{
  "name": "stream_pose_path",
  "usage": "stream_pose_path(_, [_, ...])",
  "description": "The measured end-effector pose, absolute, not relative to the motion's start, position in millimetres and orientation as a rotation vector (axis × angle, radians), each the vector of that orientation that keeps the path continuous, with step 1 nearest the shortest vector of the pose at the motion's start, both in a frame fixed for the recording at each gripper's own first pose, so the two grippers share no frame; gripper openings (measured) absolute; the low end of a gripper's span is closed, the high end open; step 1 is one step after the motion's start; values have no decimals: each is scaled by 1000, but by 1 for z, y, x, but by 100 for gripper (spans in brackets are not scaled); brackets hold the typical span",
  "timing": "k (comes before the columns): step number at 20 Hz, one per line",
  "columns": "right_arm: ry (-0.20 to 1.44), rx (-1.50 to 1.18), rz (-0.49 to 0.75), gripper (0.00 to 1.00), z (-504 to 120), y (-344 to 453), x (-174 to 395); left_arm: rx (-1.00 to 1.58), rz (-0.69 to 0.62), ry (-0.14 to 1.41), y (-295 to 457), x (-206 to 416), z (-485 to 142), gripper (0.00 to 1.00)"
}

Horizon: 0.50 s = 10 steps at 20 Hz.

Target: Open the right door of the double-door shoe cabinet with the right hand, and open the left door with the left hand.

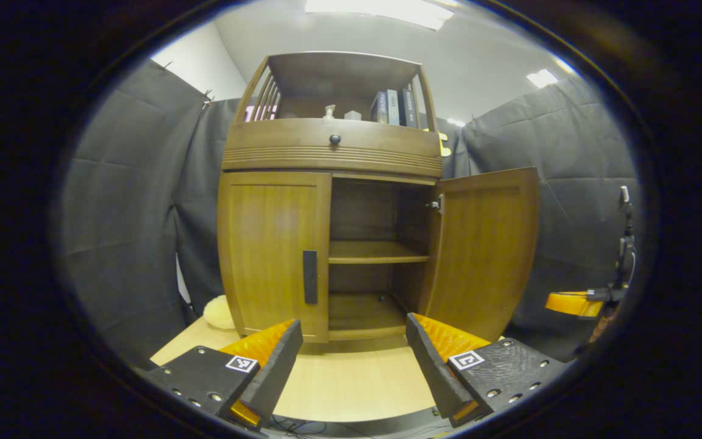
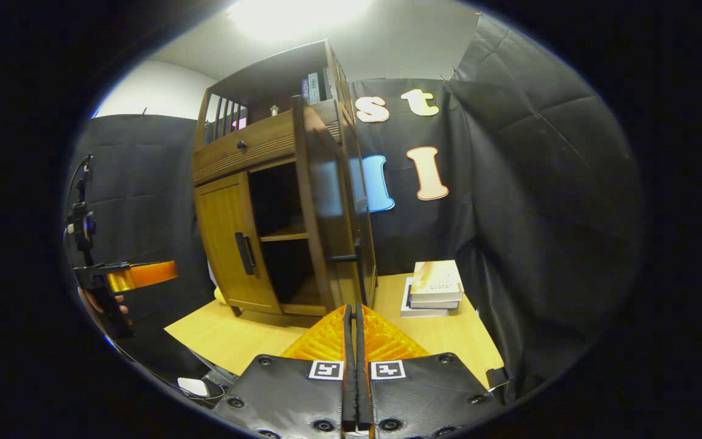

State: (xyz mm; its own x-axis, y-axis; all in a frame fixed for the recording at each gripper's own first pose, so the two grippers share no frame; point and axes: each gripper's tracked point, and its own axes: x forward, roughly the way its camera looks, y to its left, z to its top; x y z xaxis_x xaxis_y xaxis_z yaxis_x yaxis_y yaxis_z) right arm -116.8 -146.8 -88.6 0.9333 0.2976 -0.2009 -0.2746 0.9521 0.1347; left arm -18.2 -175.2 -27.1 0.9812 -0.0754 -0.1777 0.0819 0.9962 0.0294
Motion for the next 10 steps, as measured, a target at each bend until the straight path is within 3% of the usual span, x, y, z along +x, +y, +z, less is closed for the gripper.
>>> stream_pose_path(1, [229, 105, 293, 2, -91, -139, -123, 34, -63, 180, -168, -14, -25, 95])
stream_pose_path(2, [240, 94, 284, 2, -96, -132, -127, 29, -46, 183, -159, -10, -24, 100])
stream_pose_path(10, [262, 55, 314, 2, -96, -49, -111, 28, -12, 199, -108, 30, -27, 100])
